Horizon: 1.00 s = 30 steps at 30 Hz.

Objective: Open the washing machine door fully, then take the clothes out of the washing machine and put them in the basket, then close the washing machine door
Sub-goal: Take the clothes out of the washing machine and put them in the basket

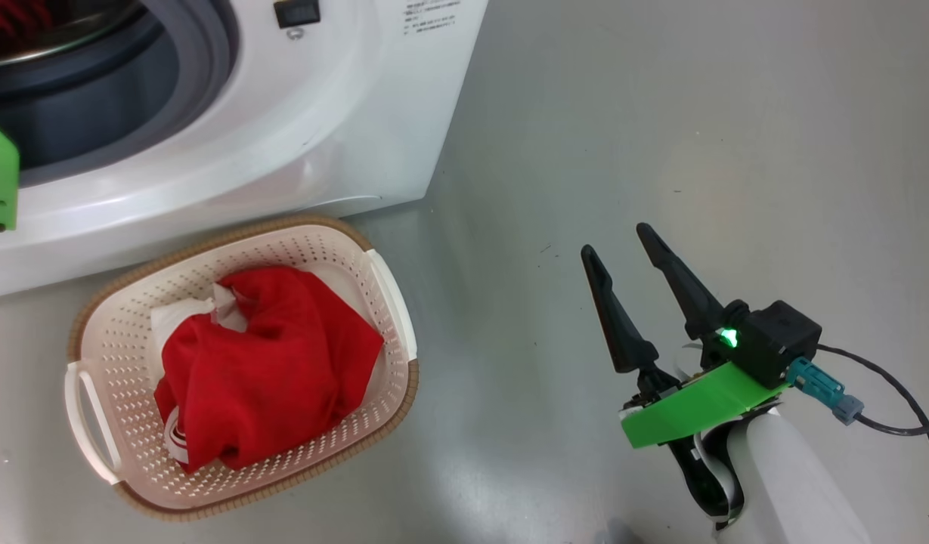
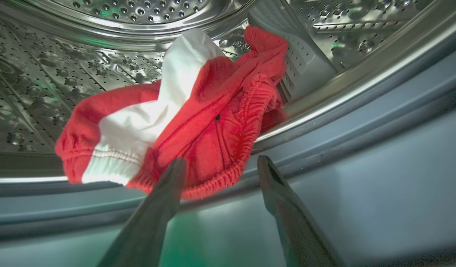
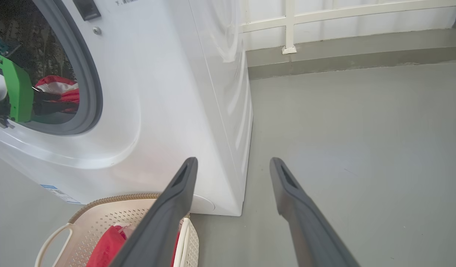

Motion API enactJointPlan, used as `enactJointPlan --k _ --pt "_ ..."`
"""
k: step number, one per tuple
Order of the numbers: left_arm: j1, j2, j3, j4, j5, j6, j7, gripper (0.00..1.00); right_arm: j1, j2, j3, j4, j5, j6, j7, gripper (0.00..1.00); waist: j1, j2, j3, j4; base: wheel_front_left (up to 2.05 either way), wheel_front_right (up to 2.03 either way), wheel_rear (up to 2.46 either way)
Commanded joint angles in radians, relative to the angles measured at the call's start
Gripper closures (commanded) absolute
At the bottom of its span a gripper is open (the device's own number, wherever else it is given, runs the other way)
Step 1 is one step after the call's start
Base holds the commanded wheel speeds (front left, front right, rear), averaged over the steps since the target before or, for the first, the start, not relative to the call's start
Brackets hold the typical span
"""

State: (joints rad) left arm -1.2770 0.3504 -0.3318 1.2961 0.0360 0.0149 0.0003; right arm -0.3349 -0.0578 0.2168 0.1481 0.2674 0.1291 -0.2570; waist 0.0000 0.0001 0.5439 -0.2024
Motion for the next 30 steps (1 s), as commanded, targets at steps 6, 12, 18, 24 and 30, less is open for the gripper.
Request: enactJointPlan --k 6,12,18,24,30 --pt "-0.03 0.069 -0.005 -0.01 0.007 0.009 0.022 0.0 -0.015 0.008 0.029 -0.025 0.023 0.002 -0.005 0.0 0.0 -0.0001 0.008 -0.008 0.0 0.0 0.0" --pt "-0.028 0.094 -0.027 -0.007 0.012 0.003 0.031 0.55 -0.017 0.008 0.031 -0.025 0.024 0.002 -0.005 0.0 0.0 -0.0001 0.007 -0.012 0.0 0.0 0.0" --pt "-0.026 0.1 -0.036 -0.007 0.006 -0.002 0.031 1.0 -0.016 0.008 0.032 -0.024 0.025 0.002 -0.005 0.0 0.0 -0.0001 0.003 -0.011 0.0 0.0 0.0" --pt "-0.02 0.092 -0.039 -0.006 -0.01 -0.013 0.005 1.0 -0.014 0.008 0.03 -0.023 0.022 0.002 -0.005 0.0 0.0 -0.0001 -0.007 -0.007 0.0 0.0 0.0" --pt "-0.014 0.036 -0.005 -0.006 -0.072 -0.029 -0.048 1.0 -0.007 0.008 0.019 -0.019 0.015 0.002 -0.005 0.0 0.0 -0.0001 -0.022 0.011 0.0 0.0 0.0"
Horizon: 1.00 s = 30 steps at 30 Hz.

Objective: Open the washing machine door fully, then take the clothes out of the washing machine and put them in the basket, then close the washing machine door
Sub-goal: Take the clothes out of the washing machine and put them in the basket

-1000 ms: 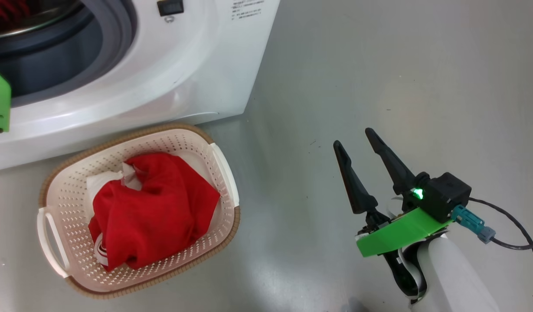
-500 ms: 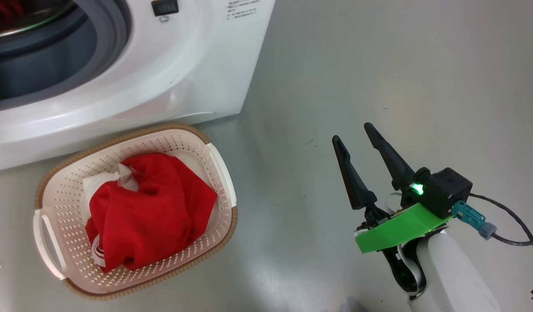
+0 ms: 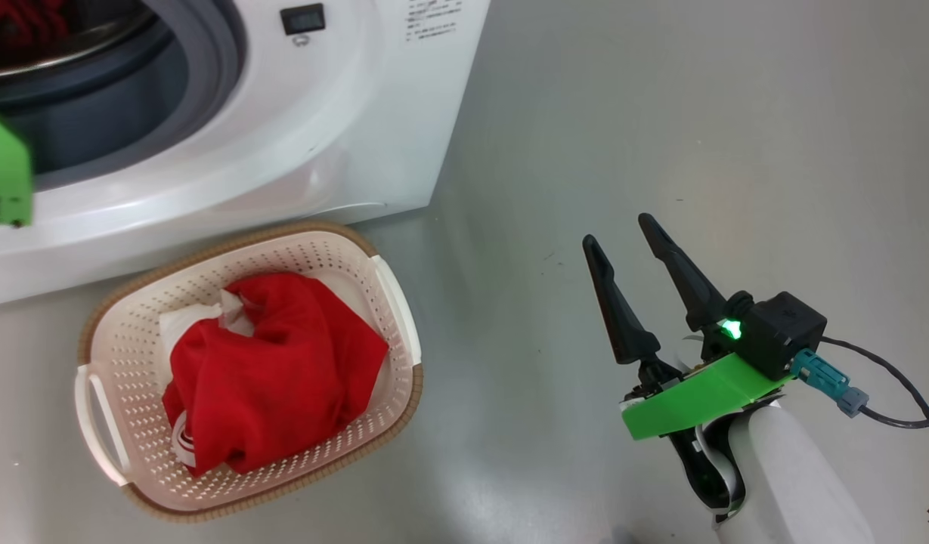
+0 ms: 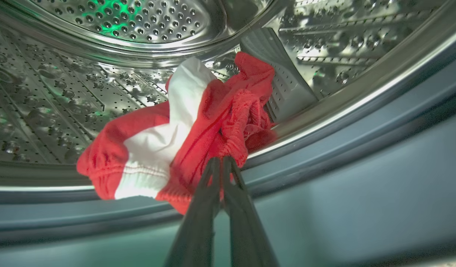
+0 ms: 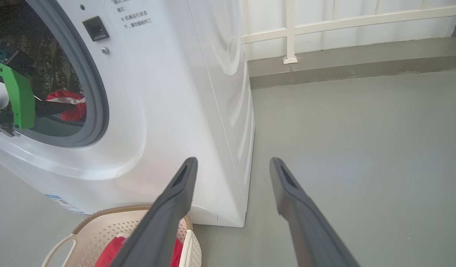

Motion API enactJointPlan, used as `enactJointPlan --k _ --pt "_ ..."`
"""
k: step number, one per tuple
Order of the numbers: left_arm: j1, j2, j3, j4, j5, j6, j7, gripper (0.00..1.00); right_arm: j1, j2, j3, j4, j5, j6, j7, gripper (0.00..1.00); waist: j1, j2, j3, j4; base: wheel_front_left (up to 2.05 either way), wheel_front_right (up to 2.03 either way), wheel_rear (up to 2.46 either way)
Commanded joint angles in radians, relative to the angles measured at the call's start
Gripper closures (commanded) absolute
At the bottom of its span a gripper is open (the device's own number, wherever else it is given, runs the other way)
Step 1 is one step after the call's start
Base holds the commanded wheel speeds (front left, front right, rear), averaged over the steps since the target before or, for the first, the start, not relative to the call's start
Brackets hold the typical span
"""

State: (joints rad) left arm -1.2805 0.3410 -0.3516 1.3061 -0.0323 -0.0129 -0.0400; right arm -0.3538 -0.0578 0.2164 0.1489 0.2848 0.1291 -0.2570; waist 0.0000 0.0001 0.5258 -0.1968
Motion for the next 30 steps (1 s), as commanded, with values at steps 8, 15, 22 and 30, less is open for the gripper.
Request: enactJointPlan --k 8,15,22,30 --pt "0.021 -0.043 0.079 -0.021 -0.107 -0.04 -0.131 1.0 0.025 0.008 0.005 -0.016 -0.017 0.002 -0.005 0.0 0.0 -0.0001 -0.033 0.041 0.0 0.0 0.0" --pt "0.086 -0.087 0.148 -0.068 -0.211 -0.087 -0.211 1.0 0.042 0.008 -0.009 -0.01 -0.035 0.002 -0.005 0.0 0.0 -0.0001 -0.064 0.072 0.0 0.0 0.0" --pt "0.229 -0.117 0.21 -0.237 -0.298 -0.111 -0.221 1.0 0.061 0.008 -0.021 -0.006 -0.052 0.002 -0.005 0.0 0.0 -0.0001 -0.092 0.097 0.0 0.0 0.0" --pt "0.401 -0.146 0.242 -0.435 -0.351 -0.117 -0.222 1.0 0.076 0.008 -0.028 -0.001 -0.067 0.002 -0.005 0.0 0.0 -0.0001 -0.112 0.125 0.0 0.0 0.0"
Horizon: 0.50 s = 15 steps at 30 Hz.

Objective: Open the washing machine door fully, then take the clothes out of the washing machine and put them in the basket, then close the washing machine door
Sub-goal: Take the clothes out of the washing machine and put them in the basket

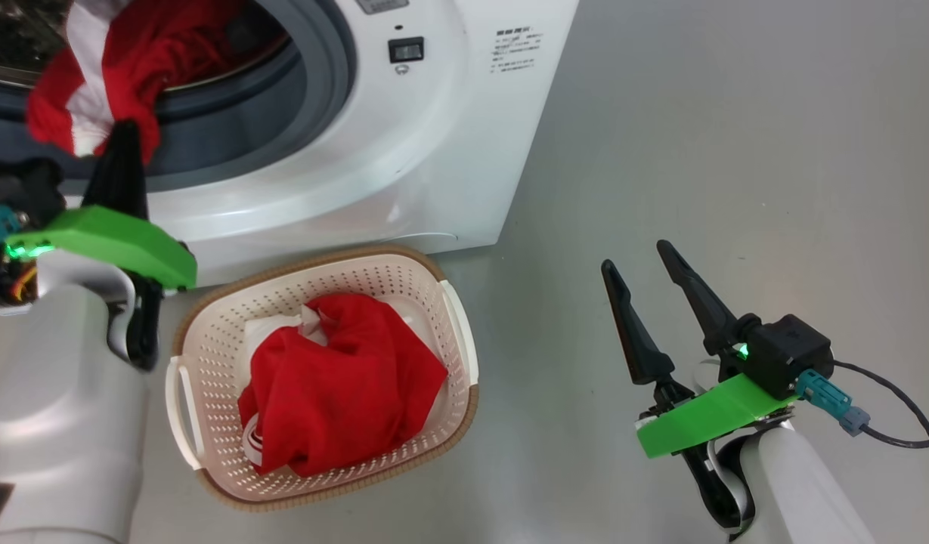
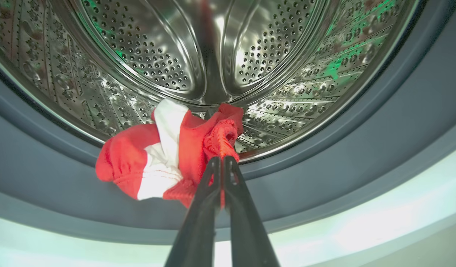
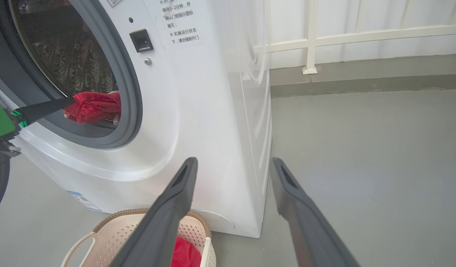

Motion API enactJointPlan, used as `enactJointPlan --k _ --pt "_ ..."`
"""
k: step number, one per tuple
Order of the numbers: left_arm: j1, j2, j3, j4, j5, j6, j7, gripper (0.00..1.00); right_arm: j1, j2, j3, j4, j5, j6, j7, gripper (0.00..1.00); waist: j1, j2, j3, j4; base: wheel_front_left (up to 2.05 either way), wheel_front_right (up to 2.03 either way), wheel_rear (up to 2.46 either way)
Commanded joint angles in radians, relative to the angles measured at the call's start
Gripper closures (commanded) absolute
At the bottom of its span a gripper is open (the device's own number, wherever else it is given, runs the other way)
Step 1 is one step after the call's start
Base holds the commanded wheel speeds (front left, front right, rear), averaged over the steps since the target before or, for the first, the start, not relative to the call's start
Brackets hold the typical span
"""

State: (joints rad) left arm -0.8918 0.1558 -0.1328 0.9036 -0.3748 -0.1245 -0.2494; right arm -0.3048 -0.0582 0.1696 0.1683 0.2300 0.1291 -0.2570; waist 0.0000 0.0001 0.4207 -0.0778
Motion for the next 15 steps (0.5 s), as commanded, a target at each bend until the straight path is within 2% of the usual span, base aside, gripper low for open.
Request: enactJointPlan --k 1,7,15 --pt "0.012 0.039 0.023 -0.032 -0.009 -0.005 -0.012 1.0 0.027 0.008 0.018 -0.021 -0.012 0.002 -0.005 0.0 0.0 -0.0001 -0.006 0.006 0.0 0.0 0.0" --pt "0.137 0.029 0.007 -0.156 -0.047 -0.006 -0.012 1.0 0.04 0.008 0.017 -0.013 -0.019 0.002 -0.005 0.0 0.0 -0.0001 -0.029 0.018 0.0 0.0 0.0" --pt "0.319 0.059 -0.036 -0.294 -0.099 -0.006 -0.012 1.0 0.057 0.008 0.015 -0.009 -0.026 0.002 -0.005 0.0 0.0 -0.0001 -0.053 0.024 0.0 0.0 0.0"
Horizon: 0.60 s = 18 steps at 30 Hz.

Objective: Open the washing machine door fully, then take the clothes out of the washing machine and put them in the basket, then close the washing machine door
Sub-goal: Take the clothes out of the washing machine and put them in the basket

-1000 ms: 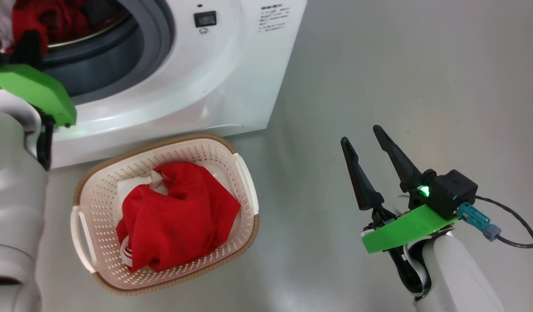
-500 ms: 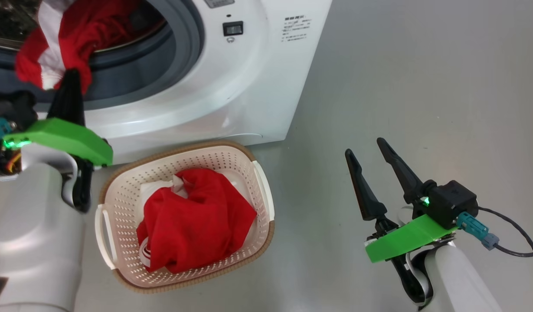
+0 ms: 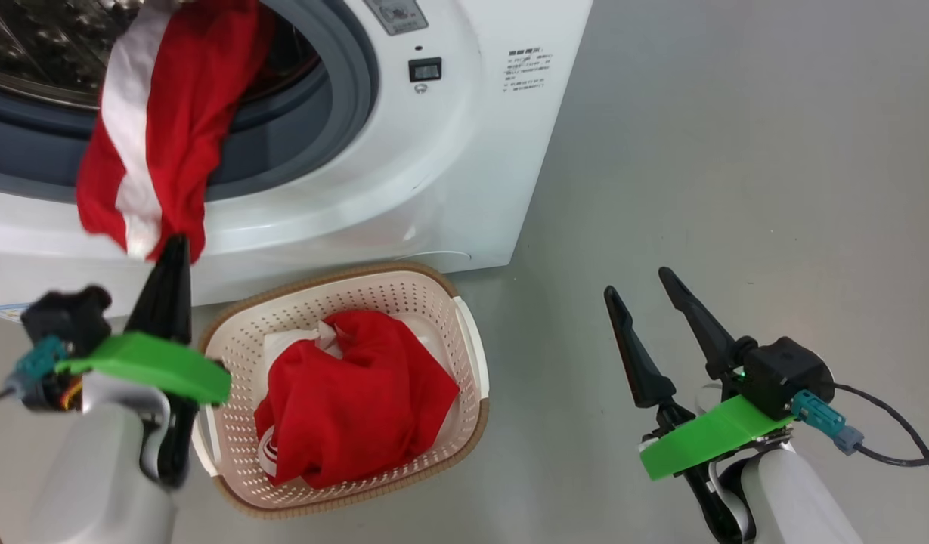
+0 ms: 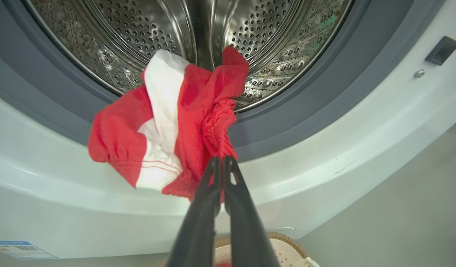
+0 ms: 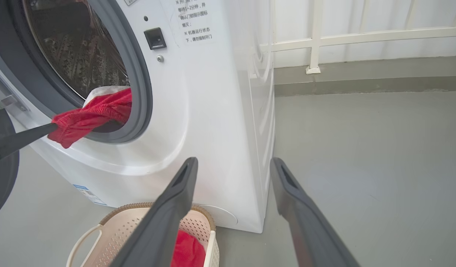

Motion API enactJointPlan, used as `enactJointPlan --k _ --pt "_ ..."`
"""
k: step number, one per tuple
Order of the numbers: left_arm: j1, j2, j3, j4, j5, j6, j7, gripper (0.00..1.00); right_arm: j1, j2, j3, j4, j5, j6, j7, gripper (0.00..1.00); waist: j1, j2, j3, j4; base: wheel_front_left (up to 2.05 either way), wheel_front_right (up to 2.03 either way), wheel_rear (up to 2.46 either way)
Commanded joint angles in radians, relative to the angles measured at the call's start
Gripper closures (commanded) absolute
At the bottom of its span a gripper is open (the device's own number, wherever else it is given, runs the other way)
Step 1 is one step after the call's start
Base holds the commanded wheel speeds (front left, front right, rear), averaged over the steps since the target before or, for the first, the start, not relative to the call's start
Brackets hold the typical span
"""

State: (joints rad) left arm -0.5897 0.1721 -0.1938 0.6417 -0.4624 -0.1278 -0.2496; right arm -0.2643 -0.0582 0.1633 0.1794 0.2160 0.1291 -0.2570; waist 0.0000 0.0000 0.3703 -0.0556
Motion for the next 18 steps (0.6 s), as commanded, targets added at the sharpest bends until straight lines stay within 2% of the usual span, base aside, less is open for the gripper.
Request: enactJointPlan --k 1,10,18 --pt "0.036 0.046 0.024 -0.047 -0.021 -0.003 -0.012 1.0 0.018 0.008 0.02 -0.021 -0.014 0.002 -0.005 0.0 0.0 0.0 -0.004 0.003 0.0 0.0 0.0" --pt "0.191 0.038 -0.007 -0.154 -0.055 -0.003 0.023 1.0 0.032 0.008 0.016 -0.02 -0.023 0.002 -0.005 0.0 0.0 0.0 -0.014 0.014 0.0 0.0 0.0" --pt "0.272 0.02 -0.087 -0.145 -0.078 -0.003 0.098 1.0 0.029 0.008 0.021 -0.018 -0.026 0.002 -0.005 0.0 0.0 0.0 -0.01 0.01 0.0 0.0 0.0"
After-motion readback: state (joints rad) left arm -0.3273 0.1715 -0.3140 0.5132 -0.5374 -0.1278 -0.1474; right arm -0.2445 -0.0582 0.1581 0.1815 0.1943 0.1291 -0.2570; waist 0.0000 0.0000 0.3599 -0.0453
